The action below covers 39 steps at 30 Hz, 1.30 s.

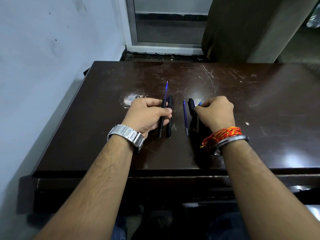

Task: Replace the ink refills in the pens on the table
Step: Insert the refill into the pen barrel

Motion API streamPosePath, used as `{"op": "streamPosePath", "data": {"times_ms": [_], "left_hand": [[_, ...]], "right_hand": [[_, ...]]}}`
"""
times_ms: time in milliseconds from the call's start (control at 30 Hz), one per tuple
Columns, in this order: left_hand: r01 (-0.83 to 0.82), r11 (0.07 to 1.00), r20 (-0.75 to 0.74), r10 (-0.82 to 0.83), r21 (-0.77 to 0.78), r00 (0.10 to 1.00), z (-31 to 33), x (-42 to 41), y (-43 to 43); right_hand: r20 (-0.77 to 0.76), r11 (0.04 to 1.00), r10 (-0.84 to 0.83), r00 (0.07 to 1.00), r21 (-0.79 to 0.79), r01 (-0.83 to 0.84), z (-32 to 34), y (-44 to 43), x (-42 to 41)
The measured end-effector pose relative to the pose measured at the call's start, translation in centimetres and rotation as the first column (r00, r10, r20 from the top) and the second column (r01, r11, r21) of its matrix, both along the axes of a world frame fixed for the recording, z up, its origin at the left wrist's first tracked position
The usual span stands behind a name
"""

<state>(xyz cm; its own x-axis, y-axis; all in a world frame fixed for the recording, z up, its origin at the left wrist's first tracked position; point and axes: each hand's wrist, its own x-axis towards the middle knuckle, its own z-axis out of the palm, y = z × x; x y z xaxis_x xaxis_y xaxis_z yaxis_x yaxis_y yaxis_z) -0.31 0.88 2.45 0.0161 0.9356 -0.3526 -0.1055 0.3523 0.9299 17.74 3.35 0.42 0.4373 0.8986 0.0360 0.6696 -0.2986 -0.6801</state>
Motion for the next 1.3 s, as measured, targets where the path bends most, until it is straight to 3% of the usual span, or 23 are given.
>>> {"op": "streamPosePath", "data": {"times_ms": [367, 467, 533, 600, 667, 733, 800, 1300], "left_hand": [[0.027, 1.0, -0.009, -0.027, -0.01, 1.0, -0.1, -0.3, 0.1], [0.051, 0.999, -0.013, -0.051, -0.019, 0.999, -0.1, -0.4, 0.1], [0.079, 0.997, -0.01, -0.079, -0.028, 0.997, 0.0, -0.4, 0.0], [0.112, 0.993, -0.004, -0.112, -0.034, 0.994, 0.2, -0.4, 0.0], [0.147, 0.988, 0.011, -0.146, -0.043, 0.989, 0.3, -0.4, -0.2], [0.179, 0.982, 0.012, -0.179, -0.052, 0.984, 0.5, -0.3, -0.4], [0.204, 0.977, -0.004, -0.204, -0.057, 0.979, 0.5, -0.2, -0.5], [0.23, 0.971, -0.063, -0.233, -0.06, 0.97, 0.5, 0.0, -0.7]], "right_hand": [[0.043, 0.999, 0.005, 0.999, 0.043, -0.007, -0.2, 0.0, -0.1], [-0.055, 0.978, 0.004, 0.998, 0.209, 0.008, 0.4, -0.3, -0.6], [-0.23, 0.968, 0.05, 0.972, 0.249, 0.009, 1.0, -0.2, -1.2], [-0.489, 0.967, 0.092, 0.867, 0.25, 0.039, 1.4, -0.1, -1.9], [-0.715, 0.966, 0.154, 0.682, 0.256, 0.049, 1.7, -0.1, -2.5], [-0.813, 0.957, 0.221, 0.539, 0.287, 0.04, 2.1, -0.2, -3.1], [-0.83, 0.947, 0.261, 0.493, 0.318, 0.035, 2.3, -0.3, -3.4], [-0.783, 0.95, 0.254, 0.567, 0.311, 0.003, 2.1, -0.5, -3.8]]}}
